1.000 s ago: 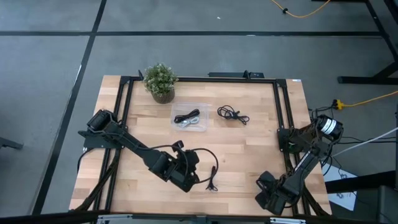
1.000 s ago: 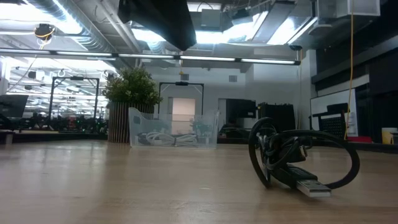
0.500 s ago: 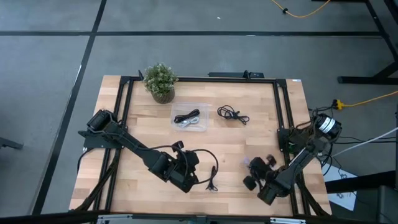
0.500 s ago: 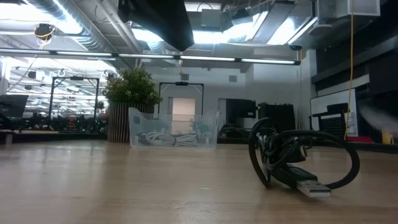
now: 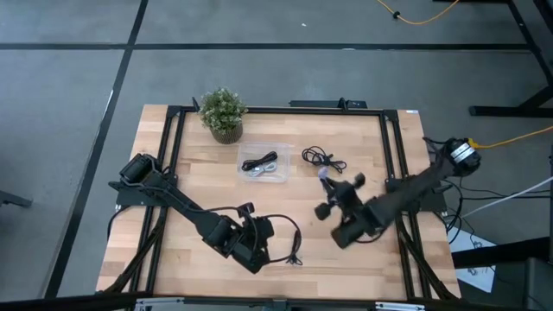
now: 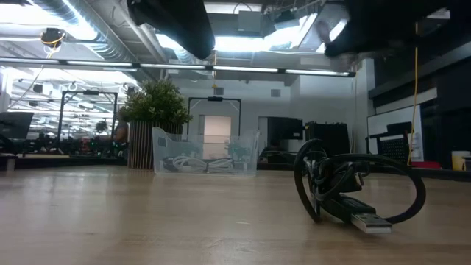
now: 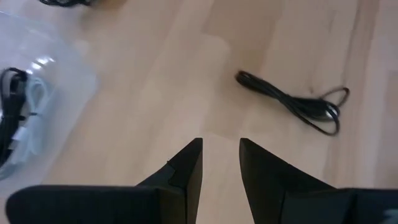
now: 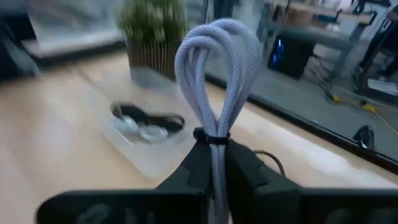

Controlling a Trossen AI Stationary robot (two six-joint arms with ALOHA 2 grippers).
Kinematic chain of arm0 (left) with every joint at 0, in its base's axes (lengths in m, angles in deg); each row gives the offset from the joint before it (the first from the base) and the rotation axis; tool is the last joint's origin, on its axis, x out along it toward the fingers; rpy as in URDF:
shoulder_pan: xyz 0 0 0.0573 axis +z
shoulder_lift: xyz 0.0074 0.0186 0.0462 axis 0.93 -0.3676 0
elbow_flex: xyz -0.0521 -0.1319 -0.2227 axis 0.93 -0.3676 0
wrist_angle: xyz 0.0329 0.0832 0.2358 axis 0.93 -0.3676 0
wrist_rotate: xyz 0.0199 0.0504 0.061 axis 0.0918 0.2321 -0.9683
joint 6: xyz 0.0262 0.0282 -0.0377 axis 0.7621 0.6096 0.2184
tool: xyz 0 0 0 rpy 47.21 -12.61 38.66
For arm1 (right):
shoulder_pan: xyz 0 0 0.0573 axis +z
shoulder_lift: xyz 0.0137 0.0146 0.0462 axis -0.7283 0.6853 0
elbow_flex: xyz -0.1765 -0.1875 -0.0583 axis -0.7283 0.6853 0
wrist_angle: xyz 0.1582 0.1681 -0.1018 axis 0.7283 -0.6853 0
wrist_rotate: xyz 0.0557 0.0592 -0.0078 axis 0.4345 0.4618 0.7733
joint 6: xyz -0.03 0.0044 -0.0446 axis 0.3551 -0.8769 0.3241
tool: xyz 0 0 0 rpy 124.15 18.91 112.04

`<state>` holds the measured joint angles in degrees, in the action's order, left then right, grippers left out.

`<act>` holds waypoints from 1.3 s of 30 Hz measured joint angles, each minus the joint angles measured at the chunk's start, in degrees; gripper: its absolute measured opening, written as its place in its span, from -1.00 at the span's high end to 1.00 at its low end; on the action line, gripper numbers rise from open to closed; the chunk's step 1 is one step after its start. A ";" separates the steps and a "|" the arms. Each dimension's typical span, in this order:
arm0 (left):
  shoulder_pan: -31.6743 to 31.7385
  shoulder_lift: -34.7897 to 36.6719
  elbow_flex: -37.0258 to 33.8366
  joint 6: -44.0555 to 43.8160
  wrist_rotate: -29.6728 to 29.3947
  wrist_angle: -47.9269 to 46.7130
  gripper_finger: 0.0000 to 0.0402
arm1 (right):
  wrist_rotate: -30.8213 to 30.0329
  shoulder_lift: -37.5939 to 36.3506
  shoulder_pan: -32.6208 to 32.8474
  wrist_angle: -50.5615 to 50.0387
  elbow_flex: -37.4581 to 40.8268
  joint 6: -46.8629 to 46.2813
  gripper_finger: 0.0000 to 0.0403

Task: Pick and place USB-C Cables
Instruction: Put the white charger cable into the transparent bin

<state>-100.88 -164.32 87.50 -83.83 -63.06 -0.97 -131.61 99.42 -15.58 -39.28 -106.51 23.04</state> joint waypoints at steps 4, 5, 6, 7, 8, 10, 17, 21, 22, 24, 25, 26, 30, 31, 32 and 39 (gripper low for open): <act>0.00 0.00 0.00 0.73 6.56 -0.10 0.51 | 9.25 -0.15 -11.22 12.61 0.00 22.27 0.87; 0.00 0.00 0.00 0.73 8.33 -0.30 0.51 | 14.45 -0.15 -13.94 16.75 0.00 28.84 0.87; -0.02 0.00 0.00 0.73 9.99 -0.84 0.51 | 21.39 -0.10 -17.01 21.82 0.00 35.72 0.87; -0.18 0.00 0.00 0.72 11.29 -1.55 0.51 | 28.95 0.02 -19.84 26.75 -0.02 41.73 0.87; -0.39 0.00 0.00 0.73 12.33 -2.12 0.51 | 36.27 0.08 -22.65 30.82 -0.02 46.74 0.87; -1.15 0.00 0.00 0.58 14.31 -4.03 0.51 | 48.58 0.46 -28.37 39.06 -0.04 52.07 0.87; -6.39 0.00 0.00 0.50 17.75 -8.26 0.52 | 73.04 4.48 -40.44 50.90 -0.11 52.81 0.87; -9.52 0.00 0.00 0.58 15.33 -9.39 0.52 | 79.58 9.29 -42.66 51.63 -1.21 55.80 0.87; -10.13 0.00 0.00 0.53 14.40 -9.59 0.52 | 80.37 10.94 -43.11 51.27 -2.35 56.38 0.87; -11.11 0.00 0.00 0.55 12.33 -9.67 0.52 | 82.52 14.15 -43.79 47.65 -6.03 58.43 0.87; -11.41 0.00 0.00 0.55 11.19 -9.75 0.52 | 83.20 15.97 -44.07 45.18 -8.75 59.16 0.87; -11.56 0.00 0.00 0.58 10.14 -9.92 0.52 | 83.31 17.74 -44.29 41.85 -11.71 60.41 0.87; -11.40 0.00 0.00 1.22 8.75 -10.36 0.52 | 81.33 24.75 -44.96 26.51 -24.61 64.22 0.87; -11.28 0.00 0.00 1.69 8.69 -10.42 0.52 | 81.24 26.23 -45.10 22.87 -27.57 64.91 0.87; -11.05 0.00 0.00 2.16 8.73 -10.49 0.52 | 81.19 27.58 -45.20 19.78 -30.26 65.41 0.86; -10.14 0.00 0.00 2.23 8.70 -10.51 0.52 | 80.99 31.91 -45.27 9.45 -39.18 65.92 0.47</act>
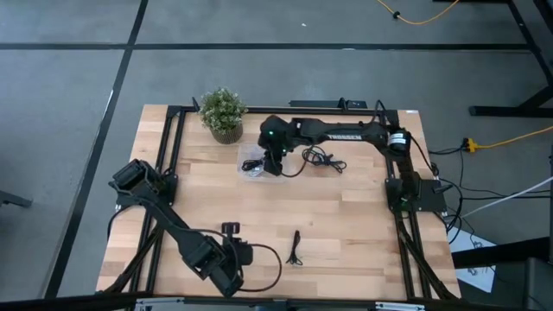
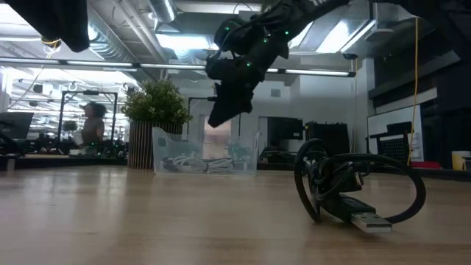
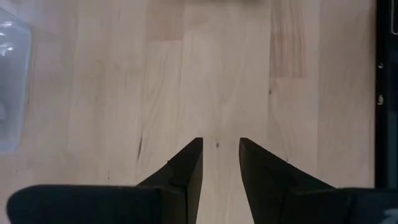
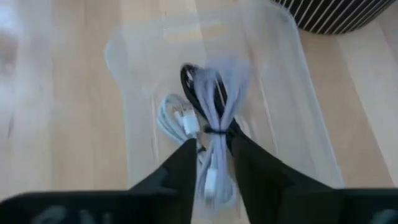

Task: Pick and place USB-C Cables
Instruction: Put the white charger cable into the transparent bin, then put the bottom black charger cable into the transparent bin

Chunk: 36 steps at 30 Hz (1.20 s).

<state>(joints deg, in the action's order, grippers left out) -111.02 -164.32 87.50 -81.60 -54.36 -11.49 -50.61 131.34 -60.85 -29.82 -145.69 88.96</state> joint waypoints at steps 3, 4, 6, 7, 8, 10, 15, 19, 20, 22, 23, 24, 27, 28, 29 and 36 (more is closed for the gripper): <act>-0.07 0.00 0.00 -0.07 -0.03 0.02 0.52 | 0.02 -0.42 0.00 0.02 -0.47 -1.20 0.34; -0.07 0.00 0.00 -0.15 -0.03 0.02 0.52 | 0.02 -0.67 0.02 -0.43 -0.47 -1.16 0.31; -0.11 0.00 0.00 -0.23 -0.02 0.02 0.52 | 0.04 -1.32 0.02 -2.60 -0.47 -0.92 0.28; -0.11 0.00 0.00 -0.23 -0.05 0.03 0.52 | 0.06 -1.91 0.02 -4.88 -0.47 -0.65 0.28; -0.09 0.00 0.00 -0.26 -0.17 0.02 0.52 | 0.21 -2.49 0.02 -8.30 -0.47 0.11 0.27; -0.07 0.00 0.00 -0.27 -0.42 0.04 0.52 | 0.21 -3.84 0.02 -16.78 -0.47 2.31 0.27; -0.07 0.00 0.00 -0.27 -1.00 0.00 0.52 | -3.72 -6.32 0.04 -40.08 -0.45 8.24 0.29; -0.07 0.00 0.00 -0.27 -1.10 0.00 0.52 | -7.93 -8.08 0.02 -52.74 -0.36 7.69 0.30; -0.07 0.00 0.00 -0.27 -1.10 0.00 0.52 | -8.65 -8.78 0.02 -54.26 -0.11 6.92 0.30; -0.07 0.00 0.00 -0.27 -1.20 0.00 0.52 | -9.03 -10.68 0.02 -56.23 0.70 5.37 0.30; -0.07 0.00 0.00 -0.27 -1.51 0.00 0.52 | -9.04 -11.94 0.02 -56.25 1.32 4.50 0.30; -0.07 0.00 0.00 -0.27 -2.05 -0.01 0.52 | -9.06 -13.30 0.02 -56.15 2.04 3.44 0.30; -0.07 0.00 0.00 0.56 -3.96 0.00 0.52 | -9.04 -18.26 0.14 -55.34 5.60 0.06 0.30; 0.02 0.00 0.00 1.35 -4.72 0.00 0.52 | -9.05 -20.09 0.40 -55.17 7.06 -1.85 0.30; 0.17 0.00 0.00 1.92 -5.41 0.02 0.52 | -9.04 -22.14 0.72 -55.15 8.73 -3.71 0.30; 5.93 0.00 0.00 13.61 -15.49 7.27 0.52 | -6.91 -40.45 5.42 -55.84 23.62 -18.43 0.30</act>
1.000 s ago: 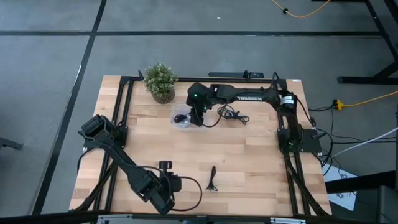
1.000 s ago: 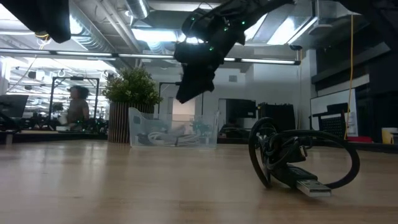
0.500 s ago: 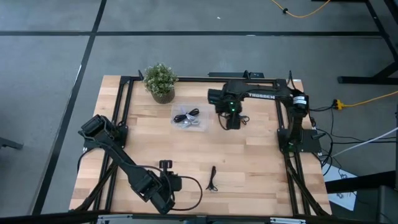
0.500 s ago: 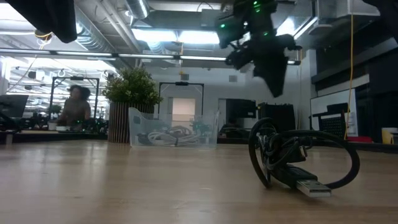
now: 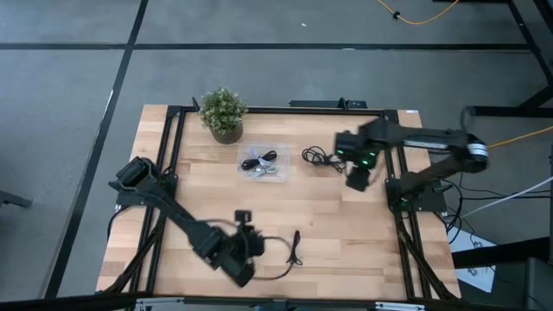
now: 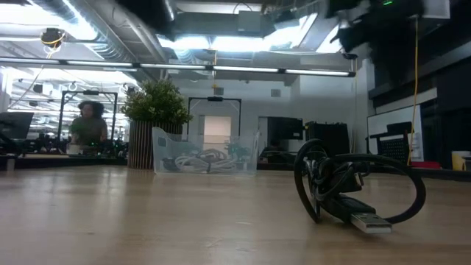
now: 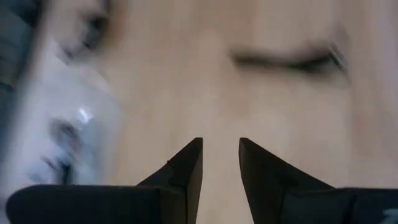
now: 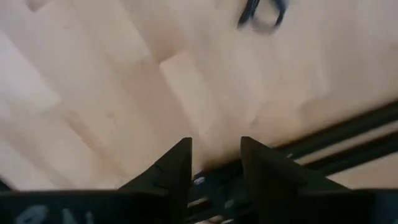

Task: Pick and place USB-C Cables
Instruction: Put the bottom black charger cable into the transparent bin

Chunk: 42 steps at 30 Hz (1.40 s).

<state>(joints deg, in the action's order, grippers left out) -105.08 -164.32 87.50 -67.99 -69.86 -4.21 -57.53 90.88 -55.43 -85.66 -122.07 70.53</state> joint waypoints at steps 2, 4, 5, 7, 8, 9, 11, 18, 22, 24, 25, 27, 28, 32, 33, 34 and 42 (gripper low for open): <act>3.27 0.00 0.00 6.41 -7.19 7.56 0.52 | 2.37 -5.27 1.79 0.14 3.61 -7.18 0.30; 6.86 0.00 0.00 11.98 -13.60 17.83 0.52 | 4.62 -9.62 3.70 0.72 6.70 -15.57 0.30; 8.65 0.00 0.00 15.09 -14.85 23.11 0.52 | 5.20 -11.48 4.71 1.21 7.85 -18.82 0.30; 11.90 0.00 0.00 21.34 -13.34 33.46 0.52 | 5.45 -14.73 6.71 2.25 10.05 -22.97 0.30; 13.32 0.00 0.04 24.30 -10.82 38.49 0.52 | 5.45 -16.12 7.58 2.94 10.97 -23.53 0.30; 14.64 0.00 0.69 26.85 -7.09 42.20 0.52 | 5.45 -17.21 8.36 3.78 11.89 -23.79 0.30; 16.78 0.00 3.79 28.87 1.25 43.96 0.52 | 5.43 -19.07 9.88 5.68 13.58 -23.92 0.30; 21.70 0.00 18.87 13.74 11.06 21.67 0.52 | 5.45 -21.19 13.79 9.33 17.25 -26.27 0.30; 21.65 0.00 24.09 2.82 16.34 14.08 0.52 | 5.26 -21.18 14.49 10.05 17.83 -24.91 0.30; 21.37 0.00 24.46 -2.59 20.29 13.95 0.52 | 4.58 -21.17 14.76 10.17 17.83 -24.55 0.30; 21.23 0.00 24.46 -5.43 22.16 13.92 0.52 | 4.19 -21.16 14.84 10.13 17.83 -24.52 0.30; 20.91 0.00 24.46 -12.40 25.38 13.51 0.52 | 3.87 -21.16 14.95 10.00 17.83 -24.24 0.30; 20.82 0.00 24.46 -15.68 27.01 13.18 0.52 | 3.80 -21.16 14.95 10.01 17.83 -23.64 0.30; 20.93 -0.13 24.46 -27.41 32.26 7.48 0.52 | 1.59 -21.16 14.95 10.00 17.83 -21.54 0.30; 21.01 -0.38 24.46 -30.15 32.79 5.43 0.52 | 0.38 -21.16 14.95 10.00 17.83 -21.53 0.30; 21.10 -0.56 24.46 -32.74 32.98 2.83 0.52 | -0.69 -21.16 14.95 10.00 17.83 -21.65 0.30; 21.39 -3.39 24.48 -39.10 29.80 -6.39 0.52 | -1.72 -21.16 14.91 10.09 17.83 -22.83 0.30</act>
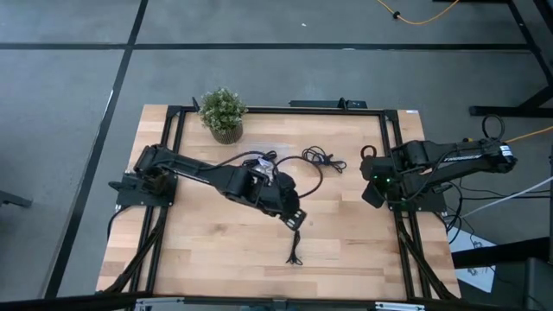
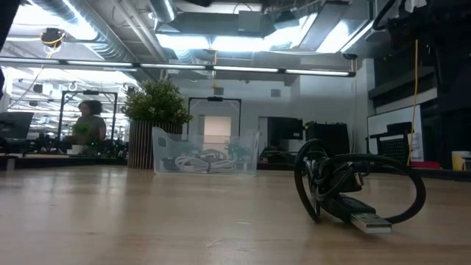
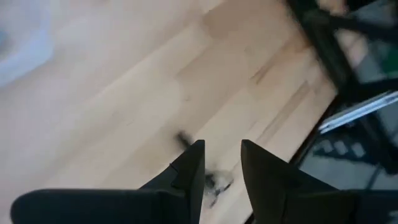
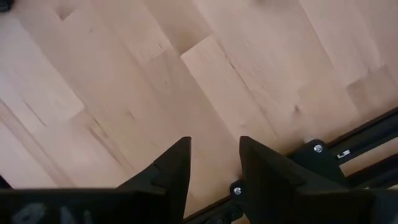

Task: Pick and place USB-C Cables
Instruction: Put the bottom black charger cable into the transparent bin

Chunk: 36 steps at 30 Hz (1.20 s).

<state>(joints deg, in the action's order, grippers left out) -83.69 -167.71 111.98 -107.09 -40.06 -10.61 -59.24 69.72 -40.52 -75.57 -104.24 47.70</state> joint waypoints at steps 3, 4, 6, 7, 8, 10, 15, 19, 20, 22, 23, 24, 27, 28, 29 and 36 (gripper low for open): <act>0.08 -2.28 0.00 -0.86 1.67 0.75 0.52 | -0.04 0.00 0.00 0.07 0.00 -1.64 0.30; 0.07 -3.41 0.00 -1.98 2.87 2.24 0.52 | -0.17 0.01 0.00 0.13 0.00 -1.89 0.30; -0.10 -5.62 0.01 -3.46 6.01 2.91 0.52 | -0.73 0.02 0.01 0.12 0.00 -1.92 0.30; -0.27 -6.57 -0.07 -4.33 7.54 2.42 0.52 | -1.20 0.00 0.02 0.11 0.00 -1.91 0.30; -0.47 -7.58 -0.07 -5.53 8.78 2.89 0.52 | -1.72 0.06 0.02 0.17 0.00 -1.92 0.30; -0.73 -9.24 -0.06 -7.39 10.92 2.61 0.52 | -3.17 0.04 0.02 0.13 0.00 -1.94 0.30; -1.04 -12.46 -0.06 -9.47 10.91 2.79 0.52 | -8.11 0.07 0.02 0.15 0.00 -1.81 0.30; -1.29 -14.55 -0.06 -10.89 8.92 2.81 0.52 | -10.65 0.07 0.02 0.13 0.00 -1.50 0.30; -1.39 -15.14 -0.06 -10.86 8.28 2.82 0.52 | -10.94 0.07 0.02 0.13 0.00 -0.75 0.30; -1.74 -16.10 -0.06 -10.89 7.57 3.29 0.52 | -10.98 0.07 0.02 0.15 0.00 1.10 0.30; -1.90 -16.49 -0.06 -10.89 7.49 3.27 0.52 | -11.00 0.07 0.02 0.15 0.00 1.72 0.30; -2.10 -16.87 -0.06 -11.00 7.48 3.63 0.52 | -11.00 0.07 0.02 0.15 0.00 2.59 0.30; -2.77 -17.79 -0.06 -12.35 7.55 5.18 0.52 | -11.00 0.07 0.02 0.15 0.00 3.87 0.30; -3.00 -18.12 -0.06 -12.46 7.59 5.45 0.52 | -11.00 0.07 0.02 0.15 0.00 4.30 0.30; -3.20 -18.44 -0.06 -12.51 7.63 5.87 0.52 | -11.02 0.08 0.02 0.15 0.00 4.61 0.30; -4.36 -21.34 -0.04 -13.59 8.99 7.05 0.52 | -13.29 0.09 0.02 0.16 0.00 6.47 0.30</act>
<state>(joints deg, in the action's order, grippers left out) -88.05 -189.05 111.94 -120.68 -31.07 -3.56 -72.53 69.81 -40.50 -75.41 -104.24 54.17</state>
